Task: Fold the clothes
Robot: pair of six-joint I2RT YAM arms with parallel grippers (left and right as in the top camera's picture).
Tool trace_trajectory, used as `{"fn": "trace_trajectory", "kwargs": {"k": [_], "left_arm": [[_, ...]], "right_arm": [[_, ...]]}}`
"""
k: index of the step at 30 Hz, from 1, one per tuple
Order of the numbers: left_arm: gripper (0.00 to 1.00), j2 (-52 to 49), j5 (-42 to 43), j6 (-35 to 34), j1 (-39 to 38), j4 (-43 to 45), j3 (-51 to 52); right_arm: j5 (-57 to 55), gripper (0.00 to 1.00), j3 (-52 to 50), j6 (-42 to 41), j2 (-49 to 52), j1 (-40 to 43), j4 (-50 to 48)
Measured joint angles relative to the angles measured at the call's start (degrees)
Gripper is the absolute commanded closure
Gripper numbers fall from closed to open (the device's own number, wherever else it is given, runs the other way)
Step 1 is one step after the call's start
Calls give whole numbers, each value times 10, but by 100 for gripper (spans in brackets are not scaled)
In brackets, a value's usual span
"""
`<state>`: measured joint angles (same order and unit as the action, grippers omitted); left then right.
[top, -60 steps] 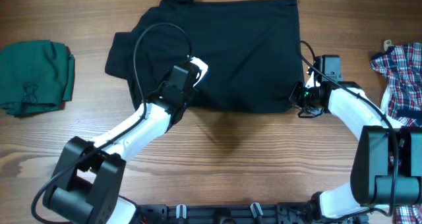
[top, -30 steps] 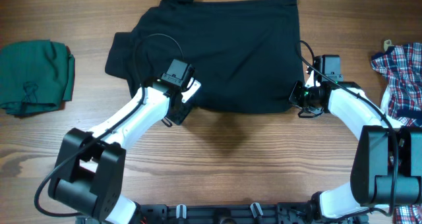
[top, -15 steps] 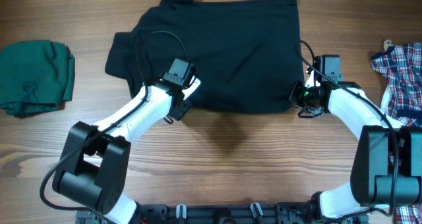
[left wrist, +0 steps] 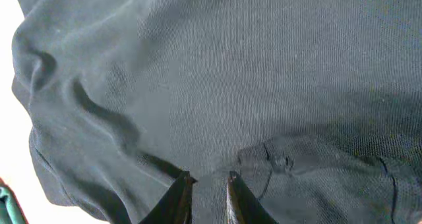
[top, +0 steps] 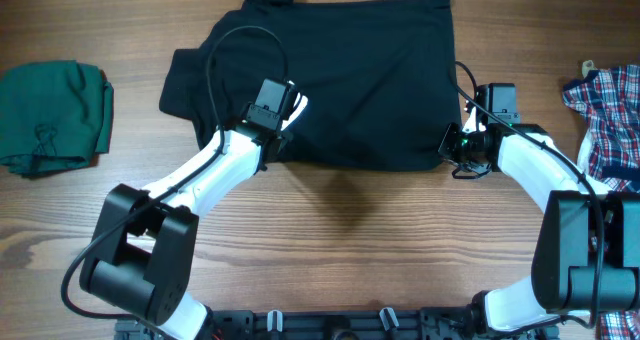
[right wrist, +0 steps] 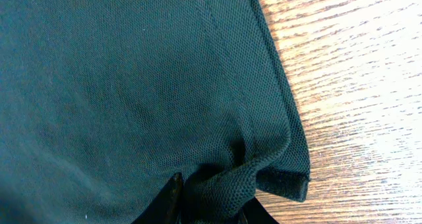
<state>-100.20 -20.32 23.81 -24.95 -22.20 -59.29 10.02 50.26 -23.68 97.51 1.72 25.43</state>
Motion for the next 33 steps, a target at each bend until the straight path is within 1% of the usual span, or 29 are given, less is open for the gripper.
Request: {"fn": "trace_trajectory", "kwargs": {"k": [1, 2, 3, 4, 5, 6, 7, 8, 9, 12, 14, 16, 19, 24, 29, 33], "left_arm": [[75, 0, 0, 11, 1, 6, 0], [74, 0, 3, 6, 3, 6, -1], [70, -1, 13, -7, 9, -9, -9], [72, -2, 37, -32, 23, -37, -30], [83, -3, 72, -60, 40, -71, -63], [96, -5, 107, -90, 59, -119, -106], [96, -5, 130, -109, 72, -163, -145], [96, -5, 153, -140, 85, -243, -189], [96, -4, 162, -157, 87, -283, -206], [96, -5, 183, -257, 85, -438, -204], [96, -5, 198, -338, 85, -460, -180], [96, -4, 211, -373, 84, -434, -147], [96, -6, 225, -404, 82, -361, -85], [96, -6, 231, -417, 81, -278, -45], [96, -6, 205, -420, 81, -190, -24], [96, -6, 184, -420, 81, -158, -20]], "right_arm": [[0, 76, 0, 0, 0, 0, 0], [0, 76, 0, 0, 0, 0, -2], [0, 76, 0, 2, 0, 0, -3], [0, 76, 0, 2, 0, 0, -4], [0, 76, 0, 4, 0, 0, -4], [0, 76, 0, 4, 0, 0, -5], [0, 76, 0, 5, 0, 0, -3], [0, 76, 0, 6, 0, 0, -3], [0, 76, 0, 6, 0, 0, -4], [0, 76, 0, 6, 0, 0, -6], [0, 76, 0, 6, 0, 0, -7], [0, 76, 0, 6, 0, 0, -7], [0, 76, 0, 6, 0, 0, -9], [0, 76, 0, 6, 0, 0, -9], [0, 76, 0, 6, 0, 0, -7], [0, 76, 0, 6, 0, 0, -7]]}}
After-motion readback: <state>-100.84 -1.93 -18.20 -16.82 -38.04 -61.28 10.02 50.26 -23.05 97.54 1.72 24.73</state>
